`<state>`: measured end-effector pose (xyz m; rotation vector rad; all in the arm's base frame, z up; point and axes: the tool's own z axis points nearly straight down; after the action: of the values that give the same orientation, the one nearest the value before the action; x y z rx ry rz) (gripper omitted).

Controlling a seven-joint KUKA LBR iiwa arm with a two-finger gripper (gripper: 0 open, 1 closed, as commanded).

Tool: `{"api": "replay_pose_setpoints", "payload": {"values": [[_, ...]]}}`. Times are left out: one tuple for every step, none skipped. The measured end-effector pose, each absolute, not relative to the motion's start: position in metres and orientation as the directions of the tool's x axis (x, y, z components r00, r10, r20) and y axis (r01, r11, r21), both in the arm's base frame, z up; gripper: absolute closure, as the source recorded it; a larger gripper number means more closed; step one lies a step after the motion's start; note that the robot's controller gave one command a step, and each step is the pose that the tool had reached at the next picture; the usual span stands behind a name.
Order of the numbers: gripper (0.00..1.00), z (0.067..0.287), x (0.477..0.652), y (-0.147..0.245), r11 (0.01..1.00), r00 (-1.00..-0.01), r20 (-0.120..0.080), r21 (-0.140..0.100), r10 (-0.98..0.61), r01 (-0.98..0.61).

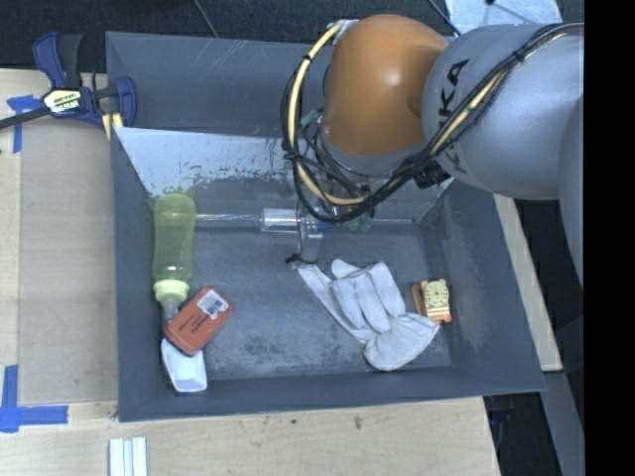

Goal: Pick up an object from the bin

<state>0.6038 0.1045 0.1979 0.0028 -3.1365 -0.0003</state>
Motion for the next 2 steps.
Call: {"api": "replay_pose_setpoints", "payload": {"values": [[0.00,0.203,0.605,0.104,1.000,-1.000,-0.004,0.001,0.000,0.000],[0.00,0.163,0.612,0.057,0.998,-0.998,-0.007,0.001,-0.057,-0.057]]}}
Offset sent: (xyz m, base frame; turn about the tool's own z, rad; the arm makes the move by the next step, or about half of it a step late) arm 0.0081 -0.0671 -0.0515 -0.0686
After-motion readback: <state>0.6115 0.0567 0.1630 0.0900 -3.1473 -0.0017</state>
